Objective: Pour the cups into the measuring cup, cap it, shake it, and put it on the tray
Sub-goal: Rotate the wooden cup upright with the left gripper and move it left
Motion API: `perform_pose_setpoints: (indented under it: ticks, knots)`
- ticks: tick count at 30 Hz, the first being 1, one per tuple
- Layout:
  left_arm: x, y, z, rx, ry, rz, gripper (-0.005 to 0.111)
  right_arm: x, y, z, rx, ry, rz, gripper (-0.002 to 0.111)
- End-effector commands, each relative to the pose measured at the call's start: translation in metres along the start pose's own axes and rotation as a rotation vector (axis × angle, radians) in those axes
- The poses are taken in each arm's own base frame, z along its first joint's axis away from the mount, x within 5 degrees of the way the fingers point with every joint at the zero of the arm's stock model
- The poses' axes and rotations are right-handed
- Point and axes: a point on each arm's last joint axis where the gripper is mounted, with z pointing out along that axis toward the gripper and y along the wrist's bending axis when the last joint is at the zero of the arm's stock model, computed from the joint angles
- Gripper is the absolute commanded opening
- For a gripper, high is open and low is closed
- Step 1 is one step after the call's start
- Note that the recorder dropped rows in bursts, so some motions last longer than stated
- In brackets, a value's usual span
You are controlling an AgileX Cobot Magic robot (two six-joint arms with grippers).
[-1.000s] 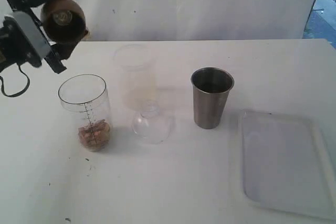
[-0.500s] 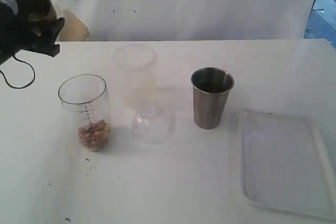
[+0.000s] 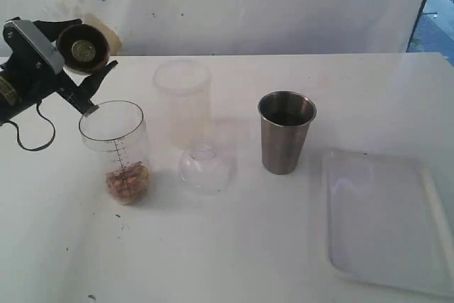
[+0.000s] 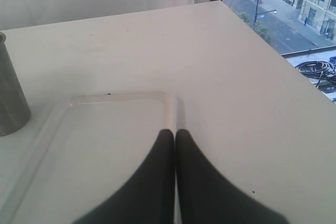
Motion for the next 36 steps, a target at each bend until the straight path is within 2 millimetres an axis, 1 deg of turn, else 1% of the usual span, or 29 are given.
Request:
perform_pose_setpoints:
  ticks: [1,2,4,10,13,14,17,24,27,29,31,33,36]
  knots:
    - [-0.012,0.0,-0.003,0.004,-0.084,0.221,0.0,0.0,0.0,0.0,0.007,-0.009,-0.003,0.0]
    - [-0.014,-0.001,-0.003,0.011,-0.095,0.302,0.0,0.0,0.0,0.0,0.007,-0.009,-0.003,0.0]
    - [-0.016,0.001,-0.001,0.011,-0.11,0.393,0.0,0.0,0.0,0.0,0.007,-0.009,-0.003,0.0]
    - [-0.019,0.003,0.002,0.026,-0.138,0.455,0.0,0.0,0.0,0.0,0.007,-0.009,-0.003,0.0]
    - [-0.019,0.002,0.002,0.018,-0.145,0.646,0.0,0.0,0.0,0.0,0.007,-0.009,-0.003,0.0]
    - [-0.019,0.002,0.002,0.02,-0.148,0.673,0.0,0.0,0.0,0.0,0.007,-0.009,-0.003,0.0]
    - [-0.026,-0.001,0.003,0.042,-0.184,0.698,0.0,0.0,0.0,0.0,0.007,-0.009,-0.003,0.0]
    - [-0.039,0.007,0.0,0.02,-0.202,0.703,0.0,0.0,0.0,0.0,0.007,-0.009,-0.003,0.0]
    - [-0.048,0.014,-0.001,-0.009,-0.207,0.715,0.0,0.0,0.0,0.0,0.007,-0.009,-0.003,0.0]
    - [-0.049,0.014,-0.001,-0.002,-0.213,0.697,0.0,0.0,0.0,0.0,0.007,-0.009,-0.003,0.0]
    - [-0.05,0.011,-0.002,0.04,-0.232,0.623,0.0,0.0,0.0,0.0,0.007,-0.009,-0.003,0.0]
    - [-0.049,0.01,-0.002,0.056,-0.222,0.464,0.0,0.0,0.0,0.0,0.007,-0.009,-0.003,0.0]
    - [-0.046,0.017,-0.001,0.008,-0.184,0.191,0.0,0.0,0.0,0.0,0.007,-0.009,-0.003,0.0]
